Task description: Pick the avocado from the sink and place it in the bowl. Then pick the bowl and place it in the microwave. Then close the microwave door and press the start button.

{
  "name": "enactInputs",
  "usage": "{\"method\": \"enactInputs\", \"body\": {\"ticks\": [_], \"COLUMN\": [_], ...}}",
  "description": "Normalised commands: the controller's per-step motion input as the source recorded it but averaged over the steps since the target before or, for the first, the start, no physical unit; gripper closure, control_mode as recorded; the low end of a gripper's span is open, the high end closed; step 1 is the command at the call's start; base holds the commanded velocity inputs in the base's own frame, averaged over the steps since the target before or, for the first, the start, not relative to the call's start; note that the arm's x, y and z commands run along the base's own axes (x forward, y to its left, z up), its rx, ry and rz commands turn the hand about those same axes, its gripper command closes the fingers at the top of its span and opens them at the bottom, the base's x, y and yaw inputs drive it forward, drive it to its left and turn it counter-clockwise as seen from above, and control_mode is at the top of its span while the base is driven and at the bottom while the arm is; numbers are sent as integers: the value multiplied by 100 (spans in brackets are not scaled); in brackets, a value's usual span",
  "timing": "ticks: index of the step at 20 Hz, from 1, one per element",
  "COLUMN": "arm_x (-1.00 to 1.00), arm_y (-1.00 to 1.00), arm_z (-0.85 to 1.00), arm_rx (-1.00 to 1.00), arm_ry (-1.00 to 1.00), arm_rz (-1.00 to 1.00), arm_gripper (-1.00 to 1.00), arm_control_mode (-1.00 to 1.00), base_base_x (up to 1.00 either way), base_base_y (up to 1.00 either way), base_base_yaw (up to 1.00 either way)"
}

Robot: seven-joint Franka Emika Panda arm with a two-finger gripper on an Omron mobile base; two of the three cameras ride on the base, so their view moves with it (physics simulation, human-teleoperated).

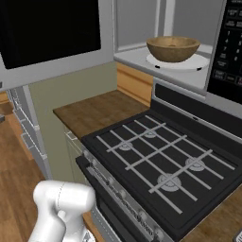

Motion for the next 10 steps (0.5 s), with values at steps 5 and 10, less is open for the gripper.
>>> {"method": "enactInputs", "body": {"ticks": [5, 10], "arm_x": [-19, 3], "arm_y": [78, 64], "arm_z": [-7, -39], "arm_rx": [0, 0], "arm_ry": [0, -3], "arm_rz": [0, 0], "arm_gripper": [-100, -100], "arm_control_mode": [-100, -100], "base_base_x": [0, 0], "base_base_y": [0, 0], "base_base_yaw": [0, 0]}}
